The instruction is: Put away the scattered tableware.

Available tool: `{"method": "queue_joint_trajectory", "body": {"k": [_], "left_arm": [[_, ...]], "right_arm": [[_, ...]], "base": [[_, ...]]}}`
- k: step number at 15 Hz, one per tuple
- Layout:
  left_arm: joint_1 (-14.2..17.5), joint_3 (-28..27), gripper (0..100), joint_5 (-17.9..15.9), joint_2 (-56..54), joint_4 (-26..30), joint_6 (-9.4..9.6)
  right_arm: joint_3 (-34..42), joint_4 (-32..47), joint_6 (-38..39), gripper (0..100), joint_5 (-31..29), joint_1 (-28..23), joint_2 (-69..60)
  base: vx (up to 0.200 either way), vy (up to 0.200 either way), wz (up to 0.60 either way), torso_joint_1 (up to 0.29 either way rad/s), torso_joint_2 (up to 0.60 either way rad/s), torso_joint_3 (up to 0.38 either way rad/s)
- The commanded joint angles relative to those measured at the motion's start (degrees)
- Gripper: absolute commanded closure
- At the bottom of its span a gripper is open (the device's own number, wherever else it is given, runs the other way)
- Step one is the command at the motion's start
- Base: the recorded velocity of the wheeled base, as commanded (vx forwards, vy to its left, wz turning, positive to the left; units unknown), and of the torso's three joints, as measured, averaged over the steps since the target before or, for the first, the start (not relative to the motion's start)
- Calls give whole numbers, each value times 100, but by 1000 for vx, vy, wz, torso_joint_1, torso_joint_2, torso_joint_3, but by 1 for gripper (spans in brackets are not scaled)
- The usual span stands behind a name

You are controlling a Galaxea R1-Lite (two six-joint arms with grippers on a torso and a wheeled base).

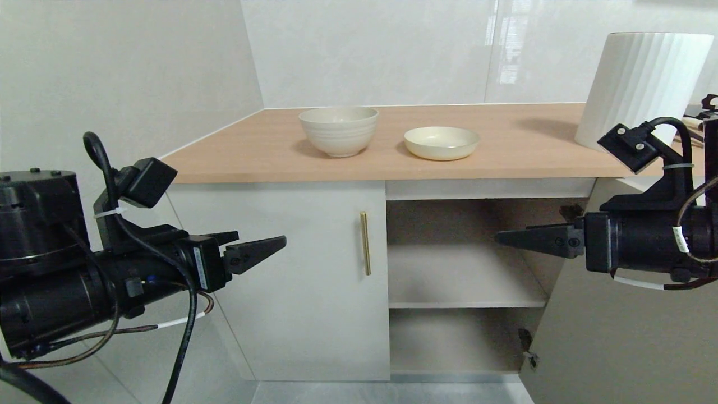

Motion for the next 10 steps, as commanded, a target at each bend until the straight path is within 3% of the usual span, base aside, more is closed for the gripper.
{"method": "queue_joint_trajectory", "body": {"k": [1,2,10], "left_arm": [[10,-6,0,-1,11,-15,-3],[1,-6,0,-1,11,-15,-3],[1,-6,0,-1,2,-32,14]], "right_arm": [[5,-2,4,0,3,10,-6],[14,-11,4,0,3,10,-15],[304,-380,-49,0,29,10,-58]], "base": [[200,0,0,-2,2,2],[200,0,0,-2,-2,7],[0,0,0,0,0,0]]}}
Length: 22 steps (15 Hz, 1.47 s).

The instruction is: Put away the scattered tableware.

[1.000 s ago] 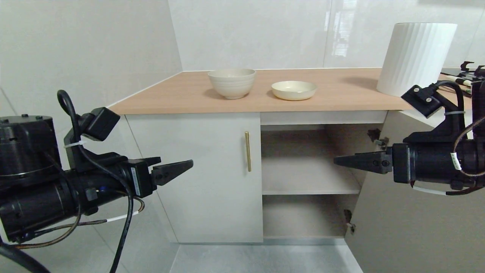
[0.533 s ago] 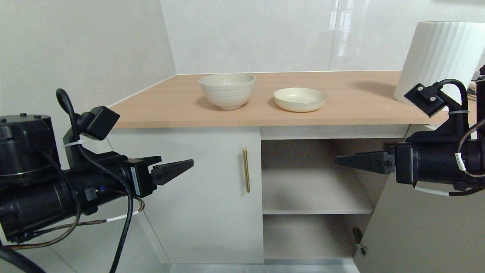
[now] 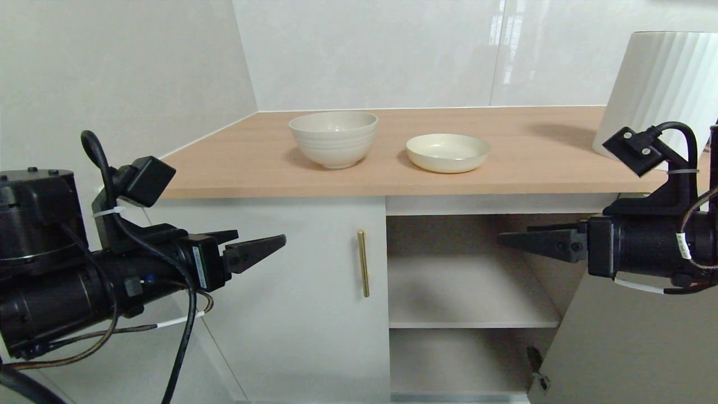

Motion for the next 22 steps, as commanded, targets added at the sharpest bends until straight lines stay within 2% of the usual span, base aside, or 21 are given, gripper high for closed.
{"method": "queue_joint_trajectory", "body": {"k": [1,5,9,19,22], "left_arm": [[-2,-15,0,-1,11,0,-1],[-2,-15,0,-1,37,0,-1],[-2,-15,0,-1,37,0,-1],[-2,-41,0,-10,125,-18,-1],[-2,-200,0,-10,204,0,-10]], "right_arm": [[31,-14,1,0,14,4,-2],[75,-23,-148,0,5,4,-20],[84,-23,-148,0,14,4,-2],[75,-23,-157,0,5,4,24],[84,-217,-148,0,-13,4,77]], "base": [[0,0,0,0,0,0],[0,0,0,13,-125,-171],[0,0,0,78,-465,-336],[0,0,0,146,-467,-320],[0,0,0,198,-497,-302]]}}
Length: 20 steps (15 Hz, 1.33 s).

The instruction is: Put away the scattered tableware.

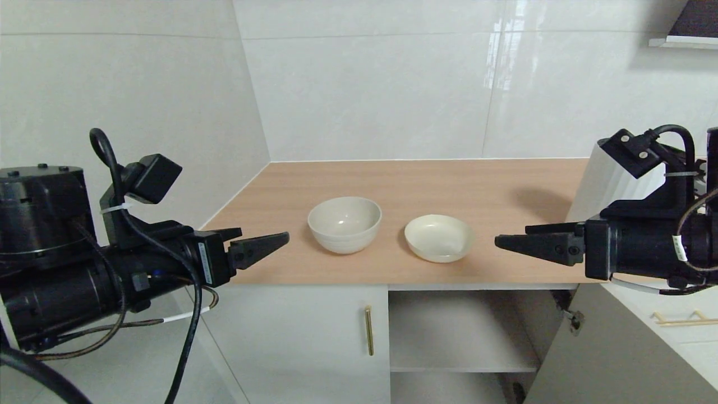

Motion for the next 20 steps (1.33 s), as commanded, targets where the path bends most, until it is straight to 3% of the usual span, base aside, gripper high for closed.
{"method": "queue_joint_trajectory", "body": {"k": [1,5,7,8,9,10,12,13,14,17,20], "left_arm": [[1,-158,0,1,101,15,-5],[-61,-852,0,54,462,270,-5],[-70,-1969,0,221,883,1544,-67],[-70,-2171,0,335,980,1746,-111],[-70,-2716,0,880,1279,2309,-366],[-87,-2883,0,986,1464,2511,-577],[-201,-3515,0,1118,2105,2968,-1262],[-201,-3647,0,1205,2211,3038,-1403],[-201,-4052,0,1654,2694,3161,-1649],[-298,-4183,0,1917,3098,3152,-1587],[-342,-4183,0,2691,3432,3135,-1271]], "right_arm": [[12,-118,8,0,-4,5,81],[-85,-549,-1,0,-109,-4,512],[-911,-426,17,0,-918,-4,1180],[-1043,-250,25,0,-1024,5,1276],[-1429,444,34,0,-1340,14,1558],[-1649,655,87,0,-1489,14,1716],[-1886,699,386,0,-2069,137,2050],[-1913,699,386,0,-2166,137,2094],[-1939,699,394,0,-2518,146,2234],[-1913,690,412,0,-2641,146,2226],[-1860,690,403,0,-2641,146,2217]], "base": [[0,0,0,203,-515,-310],[0,0,0,72,-166,-99],[0,0,0,0,0,0],[0,0,0,0,0,0],[0,0,0,0,0,0],[0,0,0,0,0,0],[0,0,0,0,0,0],[0,0,0,0,0,0],[0,0,0,0,0,0],[0,0,0,0,0,0],[0,0,0,0,0,0]]}}
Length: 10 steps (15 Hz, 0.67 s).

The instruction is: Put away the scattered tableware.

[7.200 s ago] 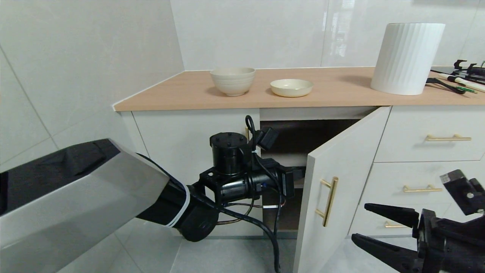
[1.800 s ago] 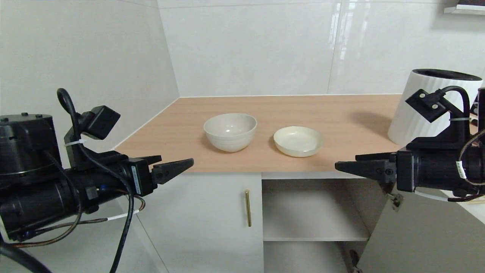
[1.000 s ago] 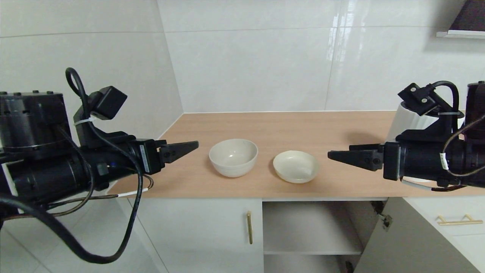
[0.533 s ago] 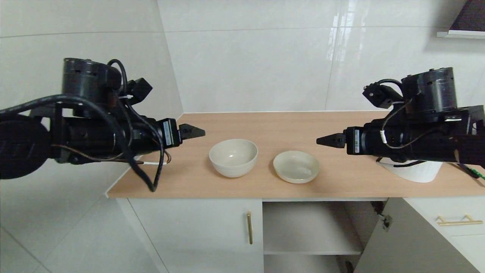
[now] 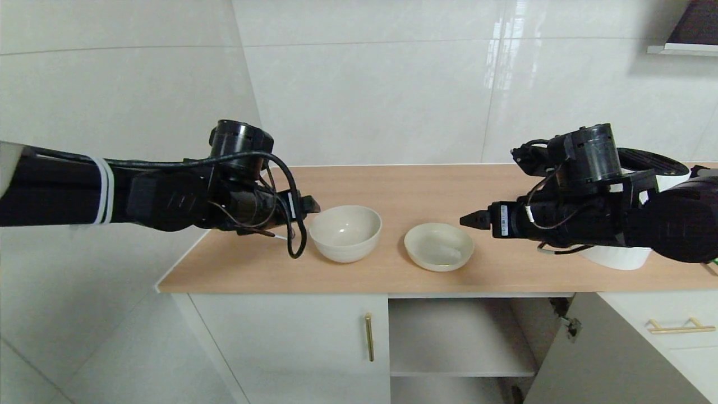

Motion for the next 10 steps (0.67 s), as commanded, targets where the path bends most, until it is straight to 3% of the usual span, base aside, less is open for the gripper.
{"method": "queue_joint_trajectory", "body": {"k": [1,5,10], "left_arm": [[-120,-51,0,424,553,-44,117],[-252,-42,0,529,755,-537,109],[-366,-51,0,529,931,-572,117]], "right_arm": [[11,-3,-2,0,5,2,16],[11,-3,-2,0,-4,2,16],[11,-3,-2,0,-4,11,16]], "base": [[0,0,0,0,0,0],[0,0,0,0,0,0],[0,0,0,0,0,0]]}}
